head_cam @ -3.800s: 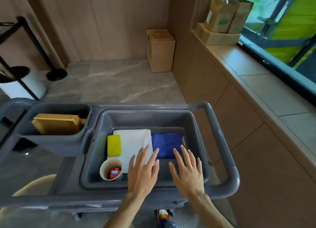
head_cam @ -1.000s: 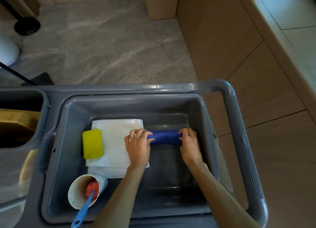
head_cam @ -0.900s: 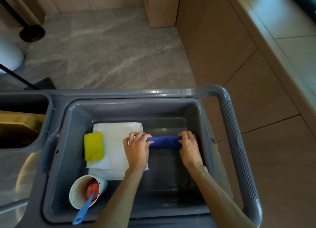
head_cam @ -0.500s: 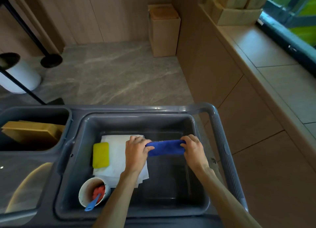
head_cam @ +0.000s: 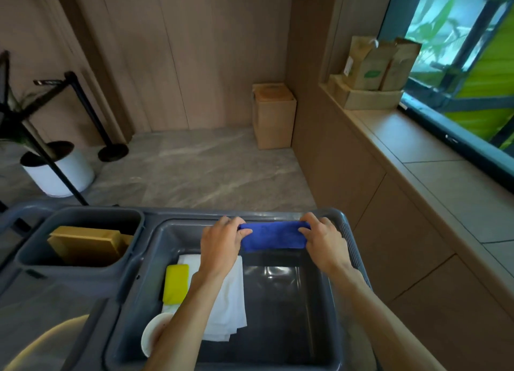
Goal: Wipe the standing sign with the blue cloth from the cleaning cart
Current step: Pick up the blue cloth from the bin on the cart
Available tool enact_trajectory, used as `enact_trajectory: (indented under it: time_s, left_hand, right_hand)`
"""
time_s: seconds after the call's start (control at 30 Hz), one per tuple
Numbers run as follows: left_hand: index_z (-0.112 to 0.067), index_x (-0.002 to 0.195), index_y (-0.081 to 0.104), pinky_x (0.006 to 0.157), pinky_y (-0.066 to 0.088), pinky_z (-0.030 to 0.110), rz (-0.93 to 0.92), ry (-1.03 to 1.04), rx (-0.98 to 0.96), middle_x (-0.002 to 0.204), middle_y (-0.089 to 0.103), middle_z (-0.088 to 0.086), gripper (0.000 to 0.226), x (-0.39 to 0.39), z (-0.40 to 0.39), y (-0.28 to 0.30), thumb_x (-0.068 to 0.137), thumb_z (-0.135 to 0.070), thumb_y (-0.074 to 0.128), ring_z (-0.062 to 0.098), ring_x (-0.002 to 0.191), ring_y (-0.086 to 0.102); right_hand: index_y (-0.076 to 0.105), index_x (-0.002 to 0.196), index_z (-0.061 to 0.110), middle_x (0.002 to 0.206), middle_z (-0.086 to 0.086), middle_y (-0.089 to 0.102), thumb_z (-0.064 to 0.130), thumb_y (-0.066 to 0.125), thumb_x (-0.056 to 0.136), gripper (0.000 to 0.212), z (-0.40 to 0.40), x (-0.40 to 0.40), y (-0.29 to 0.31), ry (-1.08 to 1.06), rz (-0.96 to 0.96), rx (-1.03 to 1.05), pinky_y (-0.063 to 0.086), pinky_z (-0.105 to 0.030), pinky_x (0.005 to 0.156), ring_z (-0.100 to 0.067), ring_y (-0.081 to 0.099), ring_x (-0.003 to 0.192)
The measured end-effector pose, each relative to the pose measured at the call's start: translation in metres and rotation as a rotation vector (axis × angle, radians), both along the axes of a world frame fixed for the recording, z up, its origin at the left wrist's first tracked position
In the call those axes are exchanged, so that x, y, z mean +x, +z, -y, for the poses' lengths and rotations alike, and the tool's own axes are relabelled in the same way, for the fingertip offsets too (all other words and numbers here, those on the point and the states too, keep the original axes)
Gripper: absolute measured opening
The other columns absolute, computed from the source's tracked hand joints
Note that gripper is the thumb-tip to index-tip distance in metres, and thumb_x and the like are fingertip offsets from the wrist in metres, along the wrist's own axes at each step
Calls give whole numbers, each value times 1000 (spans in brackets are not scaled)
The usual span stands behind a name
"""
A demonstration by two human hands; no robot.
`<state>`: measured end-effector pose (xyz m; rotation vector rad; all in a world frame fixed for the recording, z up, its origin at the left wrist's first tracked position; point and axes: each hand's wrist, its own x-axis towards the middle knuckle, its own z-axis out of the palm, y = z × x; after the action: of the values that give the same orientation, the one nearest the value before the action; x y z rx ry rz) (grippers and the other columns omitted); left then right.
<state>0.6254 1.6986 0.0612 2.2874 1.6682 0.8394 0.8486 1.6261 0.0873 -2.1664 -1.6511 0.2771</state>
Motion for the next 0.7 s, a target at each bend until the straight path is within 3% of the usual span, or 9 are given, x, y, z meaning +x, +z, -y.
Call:
enact_trajectory:
  time_s: [0.23,0.5,0.63,0.7]
  left_hand:
    - [-25,95,65,71,41,36,-53,64,83,83,75,2,24,-8,1,49,94,-48,59,29,84,67]
    - [-25,90,66,62,40,32,26,88,143,74,71,-5,14,-16,6,73,90,-39,69,23,71,63]
    - [-25,93,67,66,43,33,40,167,126,78,73,-4,13,-22,7,79,91,-38,68,25,75,64]
    - [-28,95,67,69,43,32,81,221,79,81,73,-5,10,-26,9,79,92,-38,66,24,79,64]
  right_hand:
    - [49,114,29,91,-6,71,32,44,105,11,-9,-2,47,77,22,32,58,-44,68,-27,68,81]
    - [52,115,31,93,-6,69,34,44,105,13,-23,-7,67,124,-98,54,59,-49,76,-27,67,84]
    - [55,115,35,90,2,66,36,48,104,13,-38,-11,67,156,-173,56,56,-38,72,-17,65,79]
    - [57,117,35,90,3,67,35,51,103,15,-45,-15,66,190,-236,43,59,-43,77,-17,66,81]
